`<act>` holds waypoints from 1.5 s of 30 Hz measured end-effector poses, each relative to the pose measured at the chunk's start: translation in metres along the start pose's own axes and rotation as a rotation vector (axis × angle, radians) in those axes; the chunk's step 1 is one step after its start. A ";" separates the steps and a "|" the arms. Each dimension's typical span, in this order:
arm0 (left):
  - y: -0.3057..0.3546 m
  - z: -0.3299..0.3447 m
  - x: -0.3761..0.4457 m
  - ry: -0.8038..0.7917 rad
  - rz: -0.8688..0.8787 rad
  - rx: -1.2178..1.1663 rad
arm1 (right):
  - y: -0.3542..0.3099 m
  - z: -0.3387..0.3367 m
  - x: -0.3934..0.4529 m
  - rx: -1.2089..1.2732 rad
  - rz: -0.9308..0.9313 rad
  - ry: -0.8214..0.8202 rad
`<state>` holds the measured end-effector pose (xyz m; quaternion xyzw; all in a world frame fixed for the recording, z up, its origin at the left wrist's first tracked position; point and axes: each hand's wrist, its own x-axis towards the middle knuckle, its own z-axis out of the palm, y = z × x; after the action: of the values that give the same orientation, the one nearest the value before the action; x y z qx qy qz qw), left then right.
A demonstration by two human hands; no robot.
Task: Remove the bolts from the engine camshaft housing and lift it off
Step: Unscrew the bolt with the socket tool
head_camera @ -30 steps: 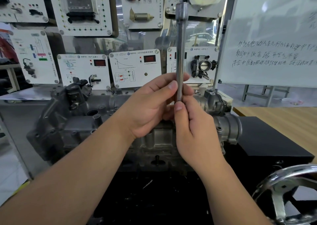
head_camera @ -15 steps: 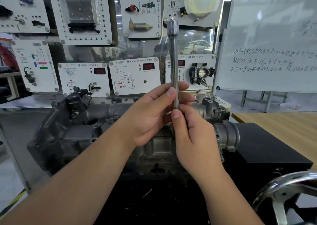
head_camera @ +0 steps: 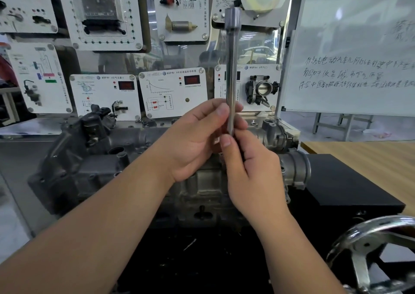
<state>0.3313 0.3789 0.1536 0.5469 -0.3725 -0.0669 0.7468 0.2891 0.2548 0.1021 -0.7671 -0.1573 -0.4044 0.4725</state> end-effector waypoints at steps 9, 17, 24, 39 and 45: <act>0.002 0.003 0.000 0.014 -0.029 -0.025 | -0.001 0.002 -0.001 0.002 0.015 -0.028; 0.000 0.000 0.000 -0.011 0.017 0.002 | 0.002 0.000 0.001 -0.101 -0.005 -0.059; 0.002 0.003 0.000 -0.013 -0.037 0.087 | -0.002 -0.002 0.000 -0.052 0.043 -0.132; 0.000 0.002 0.002 0.009 0.000 -0.023 | 0.001 -0.001 0.002 0.118 0.055 -0.012; 0.002 -0.001 0.001 -0.001 0.004 -0.026 | 0.000 -0.004 0.003 0.071 0.013 -0.044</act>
<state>0.3327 0.3798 0.1555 0.5365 -0.3730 -0.0704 0.7537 0.2890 0.2510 0.1057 -0.7597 -0.1768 -0.3785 0.4984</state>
